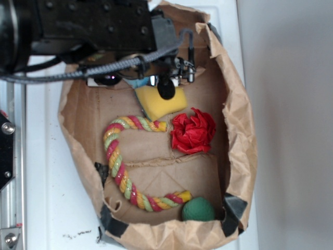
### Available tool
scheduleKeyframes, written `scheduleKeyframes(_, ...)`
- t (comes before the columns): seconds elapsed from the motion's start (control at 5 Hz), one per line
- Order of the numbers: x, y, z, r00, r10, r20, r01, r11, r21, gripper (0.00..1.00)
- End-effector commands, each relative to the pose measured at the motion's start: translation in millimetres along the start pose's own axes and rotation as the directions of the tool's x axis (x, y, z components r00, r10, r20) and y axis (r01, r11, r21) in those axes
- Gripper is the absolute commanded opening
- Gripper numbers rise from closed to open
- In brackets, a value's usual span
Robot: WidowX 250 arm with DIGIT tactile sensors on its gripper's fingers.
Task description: Grab the blue cloth.
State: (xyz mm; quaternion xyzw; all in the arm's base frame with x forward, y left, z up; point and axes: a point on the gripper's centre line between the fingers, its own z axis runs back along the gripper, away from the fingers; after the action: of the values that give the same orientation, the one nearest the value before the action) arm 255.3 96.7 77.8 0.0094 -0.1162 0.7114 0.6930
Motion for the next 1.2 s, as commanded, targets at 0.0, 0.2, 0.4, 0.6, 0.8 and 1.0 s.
scheduleKeyframes(0.0,24.0,12.5,-2.4,0.993,0.115,0.014,-0.115,0.993,-0.030,1.00)
scheduleKeyframes(0.2,42.1,11.5,-9.1,0.990,0.135,0.037,-0.134,0.990,-0.031,1.00)
scheduleKeyframes(0.4,46.2,14.5,-19.7,0.990,0.113,0.079,-0.112,0.994,-0.017,1.00)
scheduleKeyframes(0.6,44.6,12.2,-24.5,0.990,0.098,0.103,-0.095,0.995,-0.027,1.00)
scheduleKeyframes(0.8,38.3,6.0,-33.6,0.990,0.053,0.133,-0.047,0.998,-0.044,1.00)
scheduleKeyframes(1.0,28.2,7.6,-45.0,0.988,0.002,0.152,0.002,1.000,-0.022,1.00)
